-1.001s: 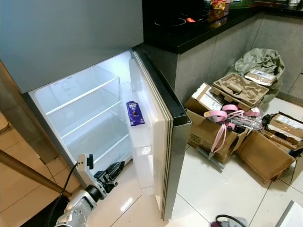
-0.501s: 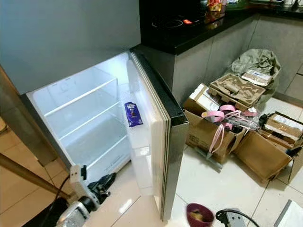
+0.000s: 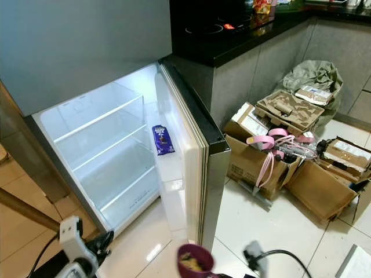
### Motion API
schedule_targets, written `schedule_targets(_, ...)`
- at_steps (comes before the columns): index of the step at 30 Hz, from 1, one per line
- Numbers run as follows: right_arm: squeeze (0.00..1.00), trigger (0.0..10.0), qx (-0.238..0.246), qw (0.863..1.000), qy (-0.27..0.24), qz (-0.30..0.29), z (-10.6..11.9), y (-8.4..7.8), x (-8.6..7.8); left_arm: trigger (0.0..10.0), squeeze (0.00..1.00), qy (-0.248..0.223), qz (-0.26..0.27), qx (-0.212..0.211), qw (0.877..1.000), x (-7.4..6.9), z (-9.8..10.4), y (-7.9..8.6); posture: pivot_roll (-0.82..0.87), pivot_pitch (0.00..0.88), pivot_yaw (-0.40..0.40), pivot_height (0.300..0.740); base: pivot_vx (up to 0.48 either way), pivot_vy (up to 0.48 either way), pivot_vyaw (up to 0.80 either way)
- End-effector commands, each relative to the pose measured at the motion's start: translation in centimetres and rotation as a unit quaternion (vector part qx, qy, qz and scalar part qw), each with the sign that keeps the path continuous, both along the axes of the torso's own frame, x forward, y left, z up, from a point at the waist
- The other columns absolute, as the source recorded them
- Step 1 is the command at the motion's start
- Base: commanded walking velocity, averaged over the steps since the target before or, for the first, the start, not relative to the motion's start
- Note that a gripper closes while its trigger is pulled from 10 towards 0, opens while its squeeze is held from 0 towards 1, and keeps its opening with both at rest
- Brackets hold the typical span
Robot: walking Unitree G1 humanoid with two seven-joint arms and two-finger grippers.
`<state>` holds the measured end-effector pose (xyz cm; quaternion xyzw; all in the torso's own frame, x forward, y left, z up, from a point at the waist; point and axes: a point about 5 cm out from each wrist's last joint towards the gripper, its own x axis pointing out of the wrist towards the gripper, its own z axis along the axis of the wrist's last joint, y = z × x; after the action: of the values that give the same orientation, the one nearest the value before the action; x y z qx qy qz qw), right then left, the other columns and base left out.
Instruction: Restocking fridge
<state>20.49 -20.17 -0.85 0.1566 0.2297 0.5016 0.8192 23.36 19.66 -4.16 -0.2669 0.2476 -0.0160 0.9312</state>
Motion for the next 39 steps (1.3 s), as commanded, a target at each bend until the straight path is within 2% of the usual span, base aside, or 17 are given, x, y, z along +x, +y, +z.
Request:
schedule_targets(1,0.0,10.0,0.029,0.999,-0.035,0.03,1.3,1.4,1.0,10.0,0.0,0.044,0.017,0.026,0.999,-1.9,-1.1,1.6,-0.14,0.095,0.077,0.74,0.0,0.0,0.0)
schedule_targets(5,0.0,10.0,0.053,0.996,-0.061,0.042,2.5,2.5,2.0,10.0,0.0,0.077,0.015,0.041,0.996,-3.3,-2.0,1.8,-0.14,0.095,0.073,0.74,0.0,0.0,0.0)
schedule_targets(6,0.0,10.0,0.056,0.995,-0.077,0.038,3.1,3.0,2.8,10.0,0.0,0.094,0.015,0.046,0.994,-4.1,-2.5,2.0,-0.14,0.096,0.071,0.74,0.0,0.0,0.0)
schedule_targets(8,0.0,10.0,0.053,0.994,-0.086,0.034,3.3,3.3,3.1,10.0,0.0,0.102,0.016,0.049,0.993,-4.6,-2.7,2.1,-0.15,0.097,0.069,0.74,0.0,0.0,0.0)
schedule_targets(15,0.0,10.0,0.021,0.985,-0.161,-0.057,5.4,3.9,6.4,10.0,0.0,0.148,0.007,0.064,0.987,-7.1,-4.0,2.0,-0.14,0.086,0.056,0.74,0.0,0.0,0.0)
schedule_targets(20,0.0,10.0,0.025,0.979,-0.179,-0.095,6.5,3.6,7.4,10.0,0.0,0.163,0.001,0.066,0.984,-8.0,-4.5,1.8,-0.14,0.083,0.054,0.74,0.0,0.0,0.0)
schedule_targets(22,0.0,10.0,0.03,0.975,-0.187,-0.118,6.9,3.2,7.9,10.0,0.0,0.168,0.001,0.067,0.984,-8.3,-4.6,1.9,-0.14,0.082,0.052,0.74,0.0,0.0,0.0)
schedule_targets(23,0.0,10.0,0.028,0.964,-0.204,-0.166,7.8,2.5,8.9,10.0,0.0,0.173,0.002,0.069,0.982,-8.6,-4.7,2.0,-0.14,0.08,0.052,0.74,0.0,0.0,0.0)
schedule_targets(24,0.0,10.0,0.028,0.958,-0.212,-0.189,8.2,2.0,9.4,10.0,0.0,0.174,0.001,0.07,0.982,-8.7,-4.7,2.0,-0.14,0.083,0.051,0.74,0.0,0.0,0.0)
schedule_targets(25,0.0,10.0,0.02,0.953,-0.221,-0.209,8.6,1.6,9.7,10.0,0.0,0.174,0.001,0.07,0.982,-8.7,-4.7,1.9,-0.14,0.083,0.051,0.74,0.0,0.0,0.0)
schedule_targets(26,0.0,10.0,0.02,0.953,-0.221,-0.209,8.6,1.6,9.7,10.0,0.0,0.174,0.001,0.07,0.982,-8.7,-4.7,1.9,-0.14,0.083,0.051,0.74,0.0,0.0,0.0)
schedule_targets(32,0.0,10.0,-0.009,0.909,-0.252,-0.33,10.4,-1.6,11.4,10.0,0.0,0.174,-0.003,0.069,0.982,-8.7,-4.8,1.7,-0.14,0.085,0.049,0.74,0.0,0.0,0.0)
schedule_targets(33,0.0,10.0,-0.009,0.909,-0.252,-0.33,10.4,-1.6,11.4,10.0,0.0,0.174,-0.003,0.069,0.982,-8.7,-4.8,1.7,-0.14,0.085,0.049,0.74,0.0,0.0,0.0)
schedule_targets(34,0.0,10.0,-0.016,0.899,-0.257,-0.354,10.8,-2.4,11.6,10.0,0.0,0.176,-0.004,0.068,0.982,-8.8,-4.8,1.7,-0.14,0.085,0.049,0.74,0.0,0.0,0.0)
schedule_targets(35,0.0,10.0,-0.017,0.896,-0.259,-0.361,10.9,-2.7,11.6,10.0,0.0,0.177,-0.005,0.068,0.982,-8.8,-4.8,1.6,-0.14,0.085,0.049,0.74,0.0,0.0,0.0)
schedule_targets(39,0.0,10.0,-0.032,0.885,-0.265,-0.381,11.2,-4.0,11.5,10.0,0.0,0.176,-0.009,0.067,0.982,-8.7,-4.8,1.4,-0.14,0.092,0.05,0.74,0.0,0.0,0.0)
